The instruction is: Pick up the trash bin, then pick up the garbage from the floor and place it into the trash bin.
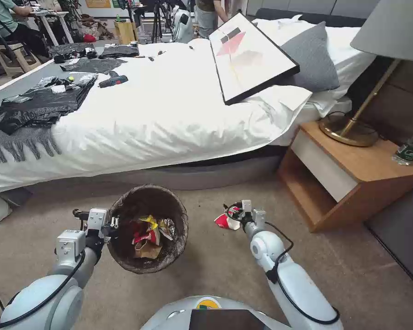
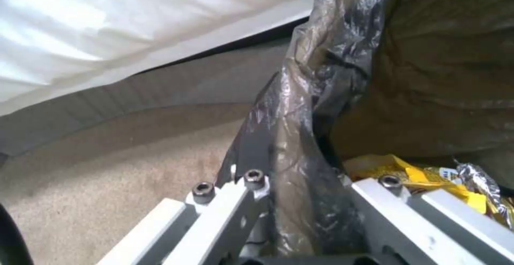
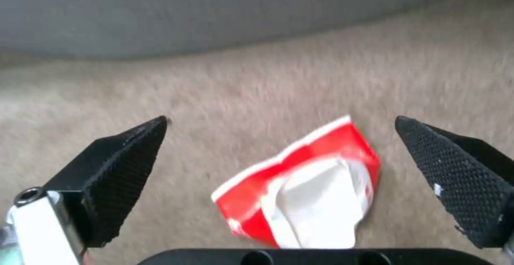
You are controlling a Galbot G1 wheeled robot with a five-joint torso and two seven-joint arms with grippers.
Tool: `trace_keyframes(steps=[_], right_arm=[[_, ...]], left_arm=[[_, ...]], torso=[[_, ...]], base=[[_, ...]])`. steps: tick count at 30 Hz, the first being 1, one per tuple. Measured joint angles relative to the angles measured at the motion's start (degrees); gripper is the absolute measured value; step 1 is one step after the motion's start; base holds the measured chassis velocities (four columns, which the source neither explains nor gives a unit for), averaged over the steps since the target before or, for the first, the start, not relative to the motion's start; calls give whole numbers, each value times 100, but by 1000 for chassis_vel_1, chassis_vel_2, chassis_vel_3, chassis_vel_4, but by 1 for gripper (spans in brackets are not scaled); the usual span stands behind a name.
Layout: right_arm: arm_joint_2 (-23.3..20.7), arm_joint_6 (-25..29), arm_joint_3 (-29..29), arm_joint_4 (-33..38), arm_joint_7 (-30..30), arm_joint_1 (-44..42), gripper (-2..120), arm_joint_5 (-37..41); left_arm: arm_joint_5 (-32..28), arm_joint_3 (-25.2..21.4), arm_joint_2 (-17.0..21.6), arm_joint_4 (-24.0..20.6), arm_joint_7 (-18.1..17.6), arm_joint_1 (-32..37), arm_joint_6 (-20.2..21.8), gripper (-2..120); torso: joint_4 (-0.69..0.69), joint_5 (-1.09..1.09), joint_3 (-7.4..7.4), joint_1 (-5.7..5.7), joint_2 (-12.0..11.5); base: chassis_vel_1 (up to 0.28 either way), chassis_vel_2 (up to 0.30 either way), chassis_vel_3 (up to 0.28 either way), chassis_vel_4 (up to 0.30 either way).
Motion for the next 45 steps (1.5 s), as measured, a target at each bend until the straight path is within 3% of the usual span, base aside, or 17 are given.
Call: trace_keyframes(steps=[11,45], right_arm=[[209,90,23,-816,10,167,100,50],[634,28,-218,-2109,312,896,100,644]], left_arm=[[20,34,-45,0,8,-2,0,2],[109,136,-93,0,65,-197,-23,2]], torso=[[0,1,0,0,0],[0,0,0,0,0]], base=[[0,0,0,0],[0,0,0,0]])
